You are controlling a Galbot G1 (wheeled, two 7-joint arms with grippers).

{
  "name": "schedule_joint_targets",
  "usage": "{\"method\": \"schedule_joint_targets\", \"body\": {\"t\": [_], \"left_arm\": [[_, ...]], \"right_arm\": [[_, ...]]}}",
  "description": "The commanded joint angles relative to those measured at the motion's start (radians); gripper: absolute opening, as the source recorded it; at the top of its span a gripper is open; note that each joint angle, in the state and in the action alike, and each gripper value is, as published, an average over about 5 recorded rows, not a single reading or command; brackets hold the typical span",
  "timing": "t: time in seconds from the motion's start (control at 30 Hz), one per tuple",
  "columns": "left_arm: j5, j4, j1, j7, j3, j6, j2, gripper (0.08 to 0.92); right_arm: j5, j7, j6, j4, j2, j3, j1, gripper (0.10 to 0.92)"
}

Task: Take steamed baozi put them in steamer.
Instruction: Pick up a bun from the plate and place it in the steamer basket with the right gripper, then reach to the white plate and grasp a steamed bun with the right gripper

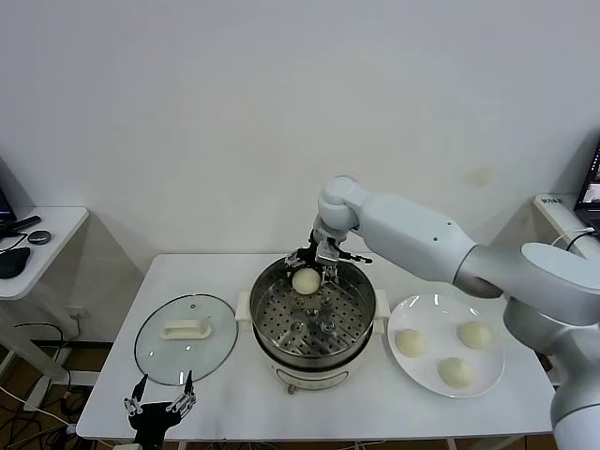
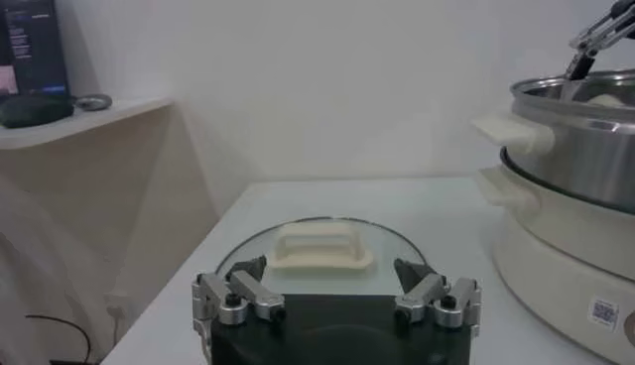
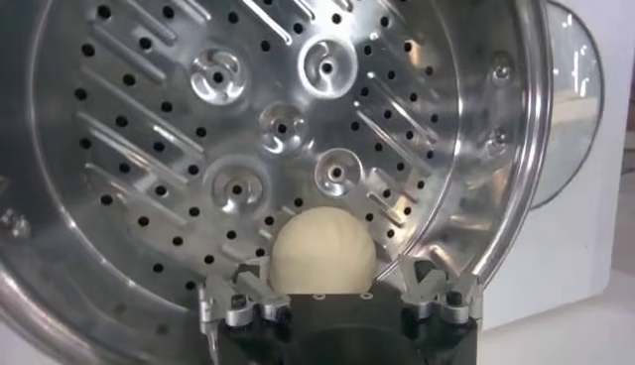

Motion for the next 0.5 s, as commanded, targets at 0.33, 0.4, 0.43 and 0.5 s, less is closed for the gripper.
{"method": "schedule_joint_targets", "body": {"t": [0.33, 0.4, 0.43, 0.5], "left_arm": [[-0.005, 0.01, -0.013, 0.003, 0.005, 0.004, 0.033, 0.823], [-0.014, 0.018, -0.014, 0.004, 0.007, 0.005, 0.052, 0.823], [-0.02, 0.022, -0.016, 0.004, 0.008, 0.005, 0.061, 0.823], [-0.034, 0.028, -0.021, 0.005, 0.006, 0.008, 0.075, 0.823]], "right_arm": [[0.554, -0.125, -0.852, 0.367, -0.429, 0.057, 0.266, 0.823], [0.57, -0.134, -0.925, 0.404, -0.513, 0.046, 0.264, 0.823], [0.572, -0.142, -0.951, 0.421, -0.557, 0.038, 0.258, 0.823], [0.568, -0.157, -1.007, 0.458, -0.639, 0.024, 0.238, 0.823]]}}
